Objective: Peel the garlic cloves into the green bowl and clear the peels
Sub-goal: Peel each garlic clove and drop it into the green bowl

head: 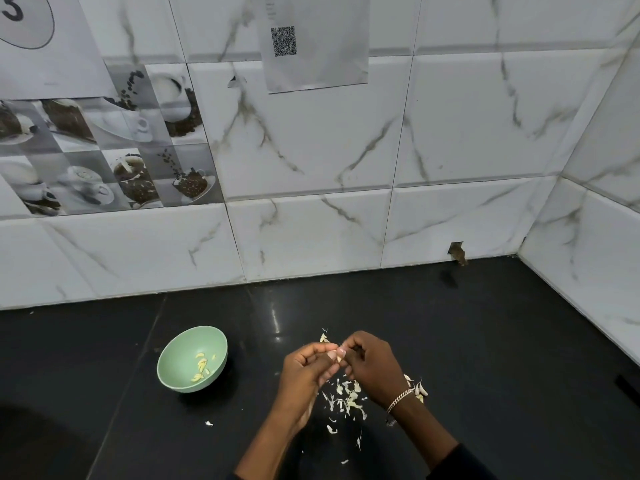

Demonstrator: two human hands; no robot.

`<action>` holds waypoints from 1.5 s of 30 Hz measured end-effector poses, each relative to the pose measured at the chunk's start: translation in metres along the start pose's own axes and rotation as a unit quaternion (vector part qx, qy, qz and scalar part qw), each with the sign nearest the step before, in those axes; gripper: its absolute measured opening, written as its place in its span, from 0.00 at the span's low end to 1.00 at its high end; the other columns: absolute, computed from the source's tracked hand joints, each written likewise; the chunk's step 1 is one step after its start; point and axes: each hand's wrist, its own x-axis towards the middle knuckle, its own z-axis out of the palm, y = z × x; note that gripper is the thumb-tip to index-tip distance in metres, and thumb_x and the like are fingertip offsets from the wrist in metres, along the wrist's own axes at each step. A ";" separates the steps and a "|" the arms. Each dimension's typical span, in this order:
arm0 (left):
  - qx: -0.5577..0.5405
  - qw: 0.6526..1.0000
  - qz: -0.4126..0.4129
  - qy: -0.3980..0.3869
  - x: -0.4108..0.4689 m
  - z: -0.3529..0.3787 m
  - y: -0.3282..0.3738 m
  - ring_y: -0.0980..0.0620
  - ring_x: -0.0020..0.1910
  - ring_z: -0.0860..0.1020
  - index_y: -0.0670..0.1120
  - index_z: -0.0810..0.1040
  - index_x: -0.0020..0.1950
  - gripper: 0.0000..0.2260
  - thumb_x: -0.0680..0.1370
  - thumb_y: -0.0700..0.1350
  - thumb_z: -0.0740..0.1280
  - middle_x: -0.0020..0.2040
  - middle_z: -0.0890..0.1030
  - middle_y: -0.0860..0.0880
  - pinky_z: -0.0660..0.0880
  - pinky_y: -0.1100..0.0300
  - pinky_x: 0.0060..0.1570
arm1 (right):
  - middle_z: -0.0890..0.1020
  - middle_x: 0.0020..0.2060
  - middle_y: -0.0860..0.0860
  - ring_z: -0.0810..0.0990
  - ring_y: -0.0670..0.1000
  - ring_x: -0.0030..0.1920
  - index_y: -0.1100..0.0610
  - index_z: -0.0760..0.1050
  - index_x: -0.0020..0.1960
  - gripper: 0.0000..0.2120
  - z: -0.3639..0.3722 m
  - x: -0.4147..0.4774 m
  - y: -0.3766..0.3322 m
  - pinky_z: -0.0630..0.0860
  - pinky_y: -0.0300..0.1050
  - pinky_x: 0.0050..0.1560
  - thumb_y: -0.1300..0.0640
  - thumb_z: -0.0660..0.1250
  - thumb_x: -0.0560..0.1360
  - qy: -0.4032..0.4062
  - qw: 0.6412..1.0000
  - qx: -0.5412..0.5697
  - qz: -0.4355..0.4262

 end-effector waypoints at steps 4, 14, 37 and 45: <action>-0.016 1.000 -0.015 0.000 0.001 0.000 -0.001 0.44 0.50 0.84 0.32 0.82 0.53 0.08 0.76 0.34 0.70 0.52 0.84 0.34 0.81 0.62 0.48 | 0.79 0.36 0.47 0.78 0.47 0.36 0.55 0.74 0.40 0.08 0.003 0.002 0.005 0.76 0.48 0.38 0.61 0.67 0.77 -0.003 0.996 -0.079 -0.050; -0.044 0.995 -0.086 0.015 0.002 0.006 0.002 0.54 0.31 0.75 0.34 0.80 0.46 0.08 0.81 0.31 0.62 0.36 0.78 0.41 0.80 0.63 0.35 | 0.79 0.35 0.49 0.80 0.47 0.33 0.57 0.73 0.42 0.07 0.009 -0.006 0.002 0.75 0.39 0.35 0.64 0.64 0.79 -0.034 0.993 -0.056 -0.094; -0.133 0.977 -0.112 0.120 0.012 -0.002 -0.006 0.47 0.38 0.85 0.31 0.79 0.55 0.07 0.78 0.30 0.67 0.42 0.84 0.37 0.81 0.65 0.34 | 0.78 0.28 0.52 0.78 0.47 0.26 0.62 0.73 0.40 0.16 -0.003 0.002 0.015 0.75 0.45 0.33 0.55 0.61 0.83 -0.024 0.997 -0.003 0.070; -0.134 0.976 -0.110 0.130 0.012 -0.006 -0.009 0.45 0.39 0.86 0.31 0.80 0.52 0.05 0.77 0.30 0.69 0.43 0.84 0.36 0.82 0.64 0.34 | 0.84 0.34 0.56 0.79 0.47 0.25 0.58 0.82 0.45 0.05 0.005 0.015 0.059 0.80 0.45 0.28 0.65 0.68 0.75 -0.097 0.970 -0.133 0.177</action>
